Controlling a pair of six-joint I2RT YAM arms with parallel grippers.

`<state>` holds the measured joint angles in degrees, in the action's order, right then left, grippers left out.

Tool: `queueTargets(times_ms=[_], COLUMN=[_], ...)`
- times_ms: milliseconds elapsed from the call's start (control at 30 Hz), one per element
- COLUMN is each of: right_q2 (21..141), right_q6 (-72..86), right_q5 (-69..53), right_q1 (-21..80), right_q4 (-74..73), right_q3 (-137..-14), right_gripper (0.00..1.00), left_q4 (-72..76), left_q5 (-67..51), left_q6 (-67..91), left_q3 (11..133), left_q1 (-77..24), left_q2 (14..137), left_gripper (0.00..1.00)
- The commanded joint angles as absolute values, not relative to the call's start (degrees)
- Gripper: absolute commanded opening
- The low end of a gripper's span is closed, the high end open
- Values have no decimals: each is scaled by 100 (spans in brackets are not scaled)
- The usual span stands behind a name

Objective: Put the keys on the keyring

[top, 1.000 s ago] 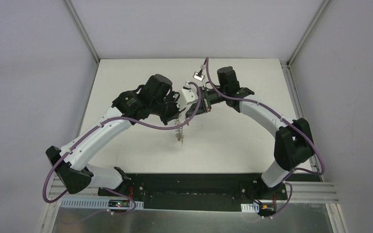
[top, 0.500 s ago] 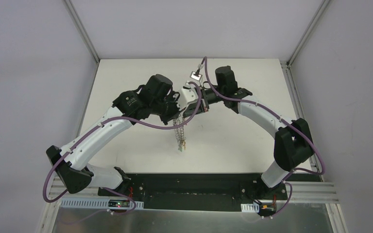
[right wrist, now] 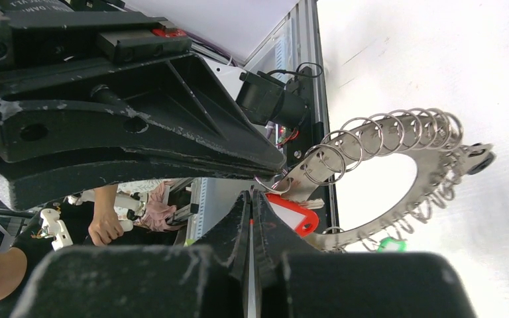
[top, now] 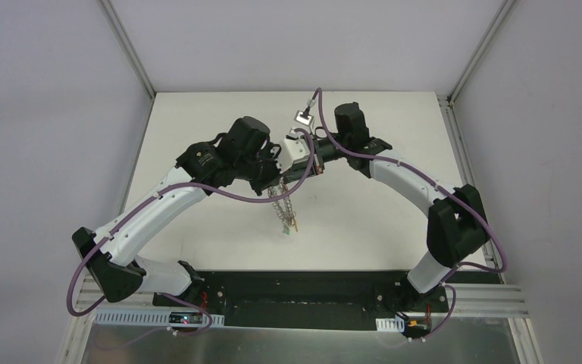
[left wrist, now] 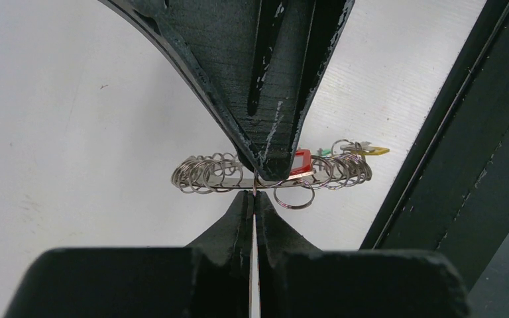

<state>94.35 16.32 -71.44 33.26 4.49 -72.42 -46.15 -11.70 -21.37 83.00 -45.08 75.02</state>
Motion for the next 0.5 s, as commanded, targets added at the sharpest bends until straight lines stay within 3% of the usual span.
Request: queueTargets(times_ms=[0, 467], right_q2=[9447, 9585], right_q6=[1687, 1484], right_q5=[-7317, -6982], right_q1=[3376, 3375], right_q4=[693, 276], right_q3=[-7442, -7584], right_gripper=[0, 0], left_q4=[-4412, -4421], left_q5=[-1199, -1290], left_q6=[-2041, -2103], left_q3=[8457, 8414], left_q1=[-4579, -4577], left_q2=[7445, 7401], left_gripper=[0, 0])
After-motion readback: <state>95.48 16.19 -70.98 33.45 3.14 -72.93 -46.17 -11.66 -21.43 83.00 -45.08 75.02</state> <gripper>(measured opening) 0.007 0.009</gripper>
